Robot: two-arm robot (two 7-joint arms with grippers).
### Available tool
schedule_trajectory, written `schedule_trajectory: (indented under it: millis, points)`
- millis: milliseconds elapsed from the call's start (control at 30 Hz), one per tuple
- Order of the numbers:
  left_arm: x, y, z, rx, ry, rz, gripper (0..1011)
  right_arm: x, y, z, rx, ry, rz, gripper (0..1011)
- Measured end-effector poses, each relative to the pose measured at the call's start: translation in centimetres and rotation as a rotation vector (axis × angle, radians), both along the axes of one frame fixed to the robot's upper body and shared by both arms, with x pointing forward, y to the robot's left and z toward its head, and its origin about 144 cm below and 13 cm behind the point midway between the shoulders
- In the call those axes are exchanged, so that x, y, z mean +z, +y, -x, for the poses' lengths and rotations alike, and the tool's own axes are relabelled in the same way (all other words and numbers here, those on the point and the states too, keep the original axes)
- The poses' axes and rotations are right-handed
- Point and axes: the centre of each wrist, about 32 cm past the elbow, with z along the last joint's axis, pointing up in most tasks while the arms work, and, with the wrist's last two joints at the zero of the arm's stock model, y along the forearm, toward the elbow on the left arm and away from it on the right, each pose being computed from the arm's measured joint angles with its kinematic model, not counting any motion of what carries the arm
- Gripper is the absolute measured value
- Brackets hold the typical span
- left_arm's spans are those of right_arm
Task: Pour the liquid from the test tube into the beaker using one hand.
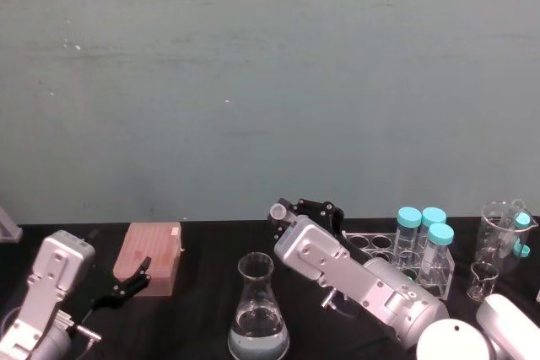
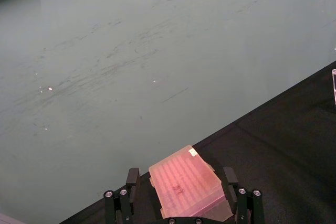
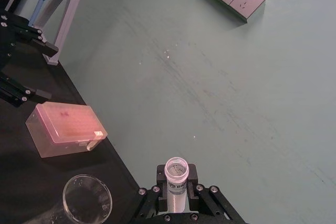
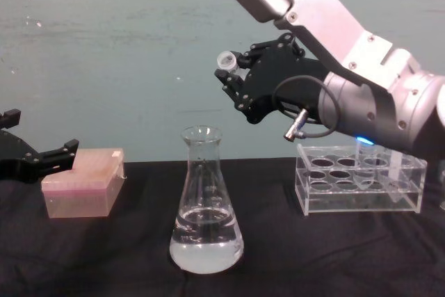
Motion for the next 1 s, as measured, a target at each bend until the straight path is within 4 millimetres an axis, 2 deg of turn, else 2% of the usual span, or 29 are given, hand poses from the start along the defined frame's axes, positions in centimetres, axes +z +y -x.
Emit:
schedule_trajectory:
  millis: [1000]
  points:
    - [0.0, 0.0, 0.0, 0.000, 0.000, 0.000, 1000, -1.7, -0.1, -0.4, 0.017, -0.091, 0.047, 208]
